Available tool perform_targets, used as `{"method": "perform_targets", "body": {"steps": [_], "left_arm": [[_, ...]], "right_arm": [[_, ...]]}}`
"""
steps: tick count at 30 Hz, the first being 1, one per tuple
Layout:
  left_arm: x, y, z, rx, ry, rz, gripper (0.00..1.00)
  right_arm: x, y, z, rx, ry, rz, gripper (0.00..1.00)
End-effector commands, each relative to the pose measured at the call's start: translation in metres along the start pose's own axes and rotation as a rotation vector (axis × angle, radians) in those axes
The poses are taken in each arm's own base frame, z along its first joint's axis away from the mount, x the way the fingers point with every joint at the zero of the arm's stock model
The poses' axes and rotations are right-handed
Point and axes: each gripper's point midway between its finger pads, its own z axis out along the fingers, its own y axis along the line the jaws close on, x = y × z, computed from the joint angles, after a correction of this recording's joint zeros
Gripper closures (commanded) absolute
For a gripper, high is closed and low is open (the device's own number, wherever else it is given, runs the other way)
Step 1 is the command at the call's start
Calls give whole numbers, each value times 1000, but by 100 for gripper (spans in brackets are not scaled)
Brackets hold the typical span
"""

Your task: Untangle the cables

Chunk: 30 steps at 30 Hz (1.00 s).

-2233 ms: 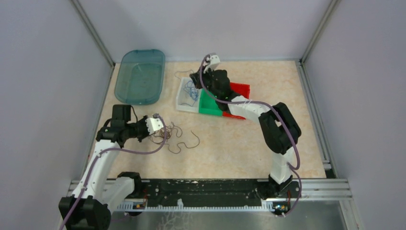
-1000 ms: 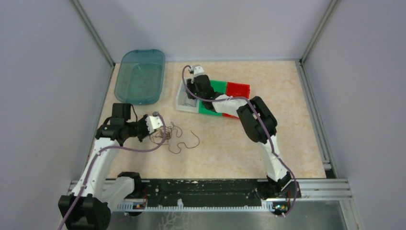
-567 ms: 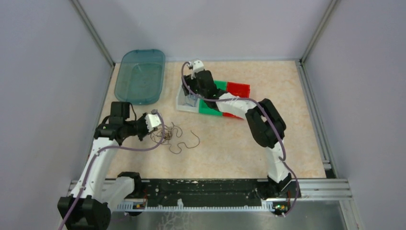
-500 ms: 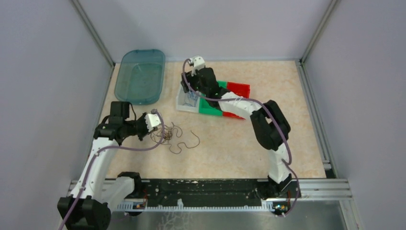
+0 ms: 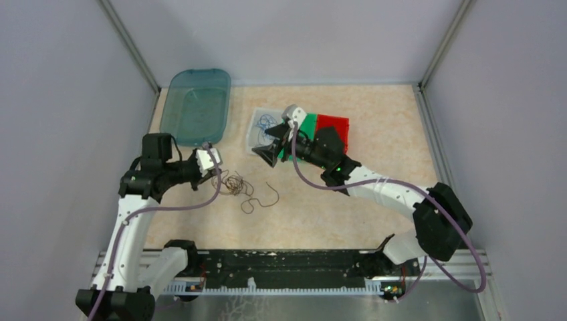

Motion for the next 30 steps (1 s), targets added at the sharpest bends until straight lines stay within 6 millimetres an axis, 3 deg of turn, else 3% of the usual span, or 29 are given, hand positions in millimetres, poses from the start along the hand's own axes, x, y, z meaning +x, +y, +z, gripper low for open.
{"method": "perform_targets", "body": {"steps": [1,5,10,15,17,18,24,27,29,30], "left_arm": [[-43,-13,-15,62,-132,-11,97],[-67,-16,-24,86,-199,-26,96],[-82,-19,-32,96,-236,-33,96],[-88,-24,-36,115,-251,-40,96],[-89,-25,-37,120,-253,-41,96],[-89,-25,-37,121,-254,-40,96],[-95,-26,-42,114,-263,-23,96],[-102,-23,-46,98,-278,-5,96],[-105,-21,-47,87,-288,-3,95],[-106,-20,-47,80,-292,-8,88]], "right_arm": [[-2,68,-4,-274,-50,5,27],[3,100,4,-409,-51,52,27],[-3,120,18,-467,-110,124,27],[3,135,36,-464,-117,123,30],[1,135,42,-451,-125,134,38],[10,133,48,-441,-109,142,43],[20,125,53,-393,-76,131,88],[28,126,48,-405,-46,106,95],[17,128,41,-407,-62,94,100],[16,127,39,-402,-63,94,100]]}}
